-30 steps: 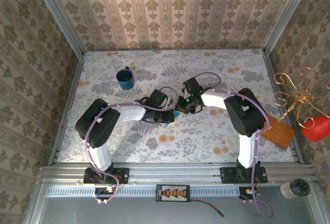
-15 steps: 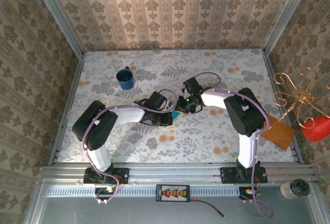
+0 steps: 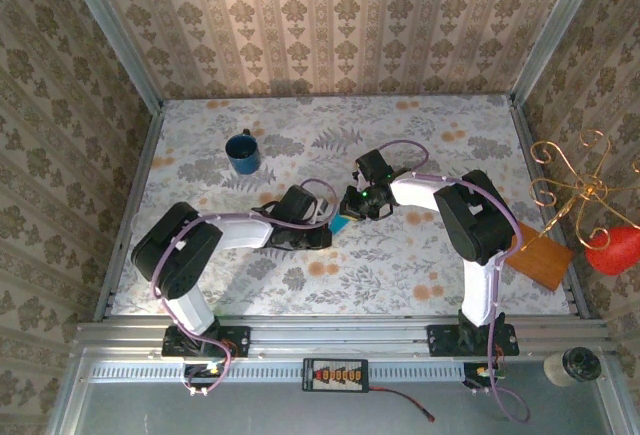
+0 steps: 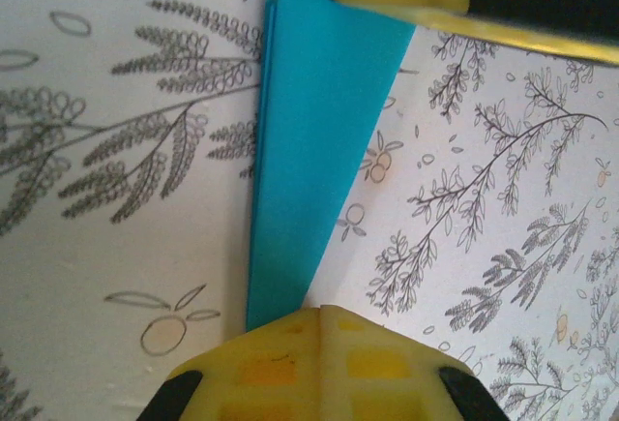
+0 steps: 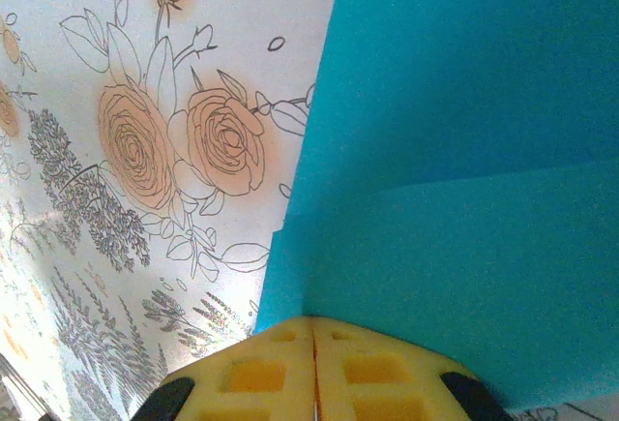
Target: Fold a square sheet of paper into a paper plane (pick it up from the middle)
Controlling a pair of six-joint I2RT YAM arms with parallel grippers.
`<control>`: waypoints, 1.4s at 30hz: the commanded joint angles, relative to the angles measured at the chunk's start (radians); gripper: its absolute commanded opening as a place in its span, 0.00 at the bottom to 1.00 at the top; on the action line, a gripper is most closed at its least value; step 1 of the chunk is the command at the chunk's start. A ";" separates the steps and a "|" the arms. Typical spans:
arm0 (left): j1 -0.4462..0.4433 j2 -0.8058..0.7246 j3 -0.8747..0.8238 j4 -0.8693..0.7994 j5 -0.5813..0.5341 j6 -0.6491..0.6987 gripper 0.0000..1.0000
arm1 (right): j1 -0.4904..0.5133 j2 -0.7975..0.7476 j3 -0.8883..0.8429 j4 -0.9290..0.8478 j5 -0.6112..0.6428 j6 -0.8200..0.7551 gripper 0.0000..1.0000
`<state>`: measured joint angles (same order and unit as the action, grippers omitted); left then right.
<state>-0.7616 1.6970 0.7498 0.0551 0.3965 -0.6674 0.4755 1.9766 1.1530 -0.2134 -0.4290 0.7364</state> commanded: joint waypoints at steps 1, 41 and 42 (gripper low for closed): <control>-0.013 0.005 -0.087 -0.157 0.041 -0.054 0.05 | -0.003 0.126 -0.051 -0.103 0.169 0.009 0.09; 0.044 0.039 0.140 -0.120 -0.037 -0.093 0.08 | 0.054 -0.036 -0.110 0.059 -0.053 0.089 0.09; 0.044 0.045 0.148 -0.133 -0.050 -0.082 0.08 | 0.054 -0.038 -0.103 0.055 -0.051 0.087 0.10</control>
<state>-0.7238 1.7241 0.8597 -0.0422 0.3733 -0.7731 0.5163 1.9415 1.0637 -0.0689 -0.4759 0.8150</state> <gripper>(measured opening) 0.081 0.095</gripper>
